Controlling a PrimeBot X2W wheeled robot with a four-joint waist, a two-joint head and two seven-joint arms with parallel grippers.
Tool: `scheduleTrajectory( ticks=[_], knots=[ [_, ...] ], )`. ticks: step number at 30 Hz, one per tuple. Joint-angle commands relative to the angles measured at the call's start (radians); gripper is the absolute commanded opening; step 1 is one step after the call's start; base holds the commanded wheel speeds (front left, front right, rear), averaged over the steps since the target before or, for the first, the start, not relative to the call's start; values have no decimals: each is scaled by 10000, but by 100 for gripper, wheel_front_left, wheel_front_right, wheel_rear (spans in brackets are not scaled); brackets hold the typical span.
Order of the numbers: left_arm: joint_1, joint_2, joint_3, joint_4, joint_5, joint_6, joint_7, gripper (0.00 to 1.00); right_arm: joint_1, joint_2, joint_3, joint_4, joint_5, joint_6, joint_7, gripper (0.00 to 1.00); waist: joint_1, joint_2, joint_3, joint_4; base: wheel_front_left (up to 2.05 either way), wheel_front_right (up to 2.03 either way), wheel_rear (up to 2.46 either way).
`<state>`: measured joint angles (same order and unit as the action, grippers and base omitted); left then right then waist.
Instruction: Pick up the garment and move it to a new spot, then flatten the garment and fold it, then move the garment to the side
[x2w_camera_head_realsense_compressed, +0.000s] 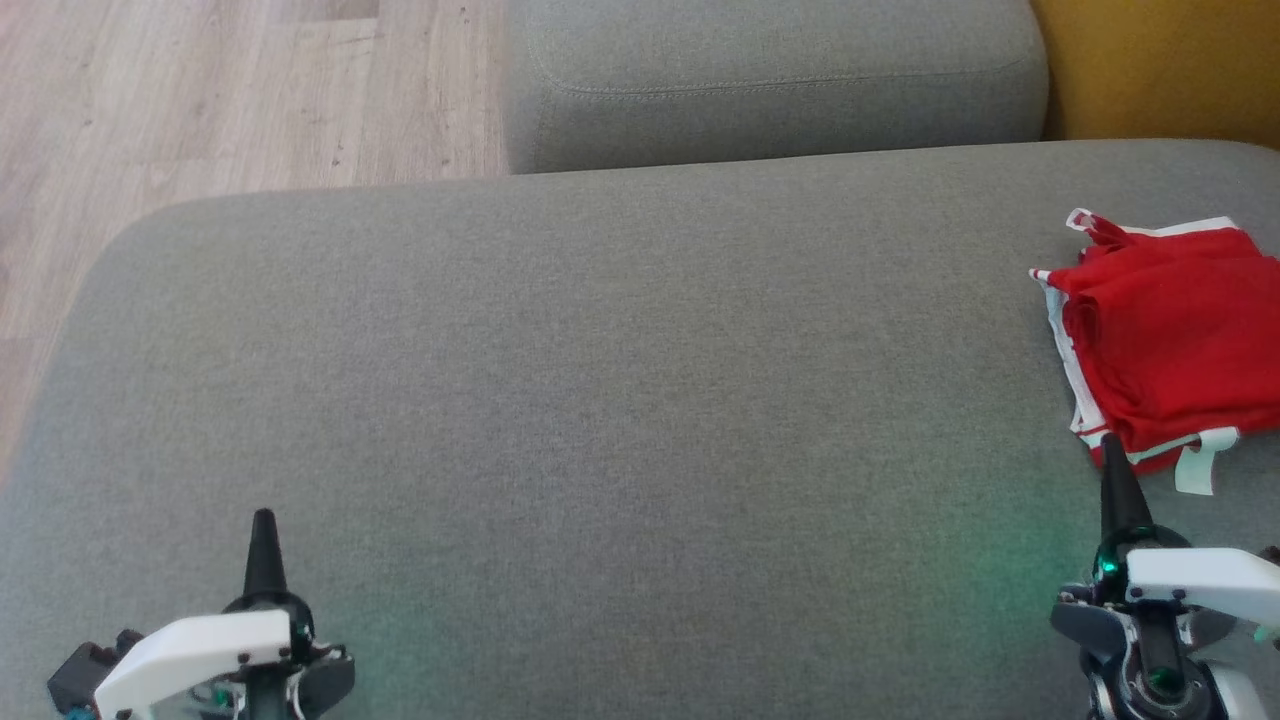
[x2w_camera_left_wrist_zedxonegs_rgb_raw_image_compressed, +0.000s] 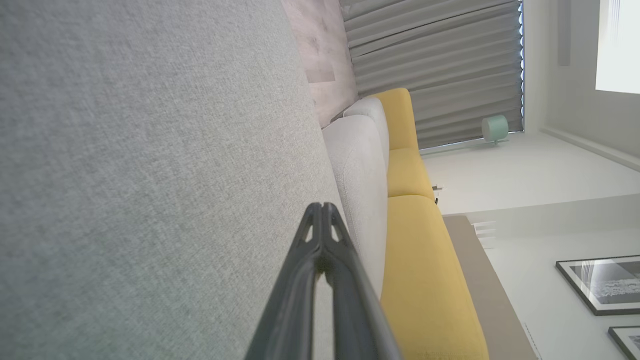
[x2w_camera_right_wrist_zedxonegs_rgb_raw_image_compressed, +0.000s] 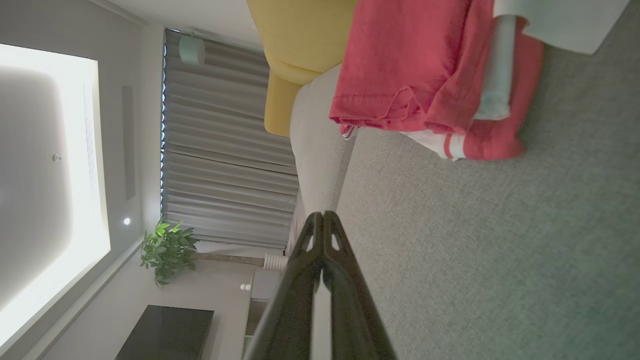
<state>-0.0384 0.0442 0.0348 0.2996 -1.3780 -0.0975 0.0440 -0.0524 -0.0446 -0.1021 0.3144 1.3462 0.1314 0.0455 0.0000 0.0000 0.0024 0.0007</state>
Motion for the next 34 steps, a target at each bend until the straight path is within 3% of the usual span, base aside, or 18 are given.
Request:
scheduleTrajectory(
  ticks=[1,22,34],
  knots=[
    [-590,50,387,-384,-276,-102,87,0,-538,-48,129,-423,326,-6,87,0,0,0,1,0,0,0,0],
    [-695,60,777,-537,-2255,-326,675,0,-555,-56,-111,-689,2564,-7,662,0,0,0,6,-7,0,0,0],
    [-697,60,788,-541,-2308,-332,690,0,-555,-56,-117,-696,2624,-7,677,0,0,0,7,-7,0,0,0]
  ],
)
